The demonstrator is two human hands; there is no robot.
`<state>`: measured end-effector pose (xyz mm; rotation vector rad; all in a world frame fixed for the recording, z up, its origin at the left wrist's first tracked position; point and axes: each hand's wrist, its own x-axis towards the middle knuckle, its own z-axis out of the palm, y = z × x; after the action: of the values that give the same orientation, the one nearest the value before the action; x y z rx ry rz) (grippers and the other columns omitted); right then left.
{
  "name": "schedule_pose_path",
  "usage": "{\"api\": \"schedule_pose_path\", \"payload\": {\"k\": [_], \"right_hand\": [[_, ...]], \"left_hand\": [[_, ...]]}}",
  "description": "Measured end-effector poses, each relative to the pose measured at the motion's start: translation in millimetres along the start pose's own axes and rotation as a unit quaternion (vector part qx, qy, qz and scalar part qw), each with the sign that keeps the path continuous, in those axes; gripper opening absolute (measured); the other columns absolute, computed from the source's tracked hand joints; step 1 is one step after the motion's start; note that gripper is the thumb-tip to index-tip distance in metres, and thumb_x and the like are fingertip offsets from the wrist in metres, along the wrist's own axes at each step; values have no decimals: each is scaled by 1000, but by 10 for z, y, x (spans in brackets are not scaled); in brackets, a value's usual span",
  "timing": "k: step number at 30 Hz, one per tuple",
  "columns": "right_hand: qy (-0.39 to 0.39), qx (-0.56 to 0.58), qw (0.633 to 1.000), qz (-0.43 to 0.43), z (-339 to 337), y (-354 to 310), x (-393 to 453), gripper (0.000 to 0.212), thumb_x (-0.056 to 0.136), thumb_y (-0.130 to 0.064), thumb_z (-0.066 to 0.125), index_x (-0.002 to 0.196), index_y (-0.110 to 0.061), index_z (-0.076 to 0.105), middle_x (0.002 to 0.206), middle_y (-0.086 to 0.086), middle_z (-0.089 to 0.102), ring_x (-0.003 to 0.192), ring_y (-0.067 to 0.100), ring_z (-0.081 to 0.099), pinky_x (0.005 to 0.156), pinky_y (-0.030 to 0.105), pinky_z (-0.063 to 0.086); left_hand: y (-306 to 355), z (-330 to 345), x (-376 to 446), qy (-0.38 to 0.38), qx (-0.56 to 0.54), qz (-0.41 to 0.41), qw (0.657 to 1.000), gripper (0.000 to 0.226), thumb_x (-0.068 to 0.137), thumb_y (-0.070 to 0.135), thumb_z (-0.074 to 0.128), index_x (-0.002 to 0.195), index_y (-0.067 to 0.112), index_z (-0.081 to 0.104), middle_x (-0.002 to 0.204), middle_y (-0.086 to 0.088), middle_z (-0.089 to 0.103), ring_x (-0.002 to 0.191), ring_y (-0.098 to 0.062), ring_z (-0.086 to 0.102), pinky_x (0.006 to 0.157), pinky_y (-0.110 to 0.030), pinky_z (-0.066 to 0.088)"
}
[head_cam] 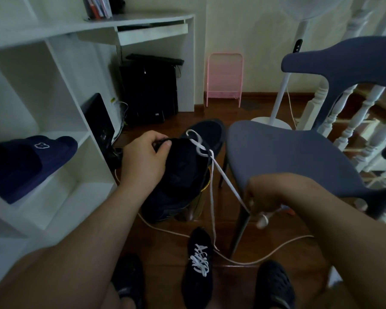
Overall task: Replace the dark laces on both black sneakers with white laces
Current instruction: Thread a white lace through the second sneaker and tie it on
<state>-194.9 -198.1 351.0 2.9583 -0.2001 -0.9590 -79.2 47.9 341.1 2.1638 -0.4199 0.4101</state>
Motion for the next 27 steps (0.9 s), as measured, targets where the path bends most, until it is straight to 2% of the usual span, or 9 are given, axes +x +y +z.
{"api": "schedule_pose_path", "payload": {"k": [2, 5, 7, 9, 12, 21, 23, 25, 27], "right_hand": [[5, 15, 1000, 10, 23, 25, 14, 8, 89, -27, 68, 93, -24, 74, 76, -5, 66, 68, 17, 59, 65, 31, 47], [120, 128, 984, -36, -78, 29, -56, 12, 96, -31, 67, 108, -31, 68, 86, -13, 61, 81, 9, 60, 68, 24, 45], [219, 237, 943, -85, -113, -31, -77, 29, 98, -41, 66, 126, -34, 63, 89, -18, 58, 81, 2, 58, 66, 18, 41], [299, 319, 895, -91, -112, -122, -50, 28, 99, -47, 63, 124, -33, 64, 91, -17, 60, 81, 3, 61, 63, 18, 43], [348, 320, 878, -79, -88, -203, 35, 26, 101, -46, 59, 117, -27, 67, 93, -14, 62, 84, 3, 58, 67, 20, 45], [352, 305, 880, -90, -63, -154, 30, 10, 102, -33, 62, 102, -27, 69, 84, -9, 63, 75, 5, 59, 64, 21, 42], [289, 283, 910, -86, -106, -107, -45, 13, 101, -31, 61, 95, -24, 70, 82, -4, 65, 73, 9, 62, 65, 24, 47], [192, 223, 953, -69, -139, -60, -101, 17, 101, -30, 61, 94, -18, 70, 87, 4, 67, 81, 20, 64, 75, 36, 54], [133, 197, 970, -57, -156, -15, -139, 17, 101, -29, 61, 92, -17, 70, 89, 7, 66, 82, 23, 63, 77, 37, 54]], "left_hand": [[-5, -7, 5, 0, 4, -4, 1000, 15, 101, 33, 68, 110, 26, 76, 99, 13, 70, 87, -3, 61, 70, -11, 39], [25, 9, -5, -8, -5, -2, 1000, 11, 101, 33, 68, 108, 28, 75, 95, 16, 68, 83, 5, 59, 69, -10, 38], [59, 16, -22, -19, -13, 3, 1000, 9, 101, 33, 67, 106, 29, 74, 92, 17, 68, 84, 5, 60, 70, -13, 42], [78, 44, -51, -31, -14, 7, 999, 9, 101, 34, 67, 106, 30, 74, 92, 16, 68, 85, 1, 61, 73, -21, 48], [90, 84, -86, -41, -12, 5, 999, 9, 101, 35, 67, 106, 31, 74, 92, 15, 69, 85, -1, 63, 75, -26, 50], [111, 99, -107, -57, -15, -3, 998, 13, 102, 35, 66, 110, 30, 75, 96, 17, 69, 89, 1, 63, 75, -18, 47], [106, 71, -72, -57, -6, -11, 998, 19, 103, 37, 64, 116, 29, 76, 103, 16, 71, 95, -4, 64, 80, -22, 47], [105, 31, -43, -59, 5, -10, 998, 24, 104, 37, 61, 121, 29, 77, 112, 12, 73, 104, -8, 65, 87, -26, 49], [99, 20, -41, -79, 15, -8, 997, 25, 105, 38, 59, 122, 31, 77, 112, 12, 74, 105, -9, 66, 90, -31, 54]]}}
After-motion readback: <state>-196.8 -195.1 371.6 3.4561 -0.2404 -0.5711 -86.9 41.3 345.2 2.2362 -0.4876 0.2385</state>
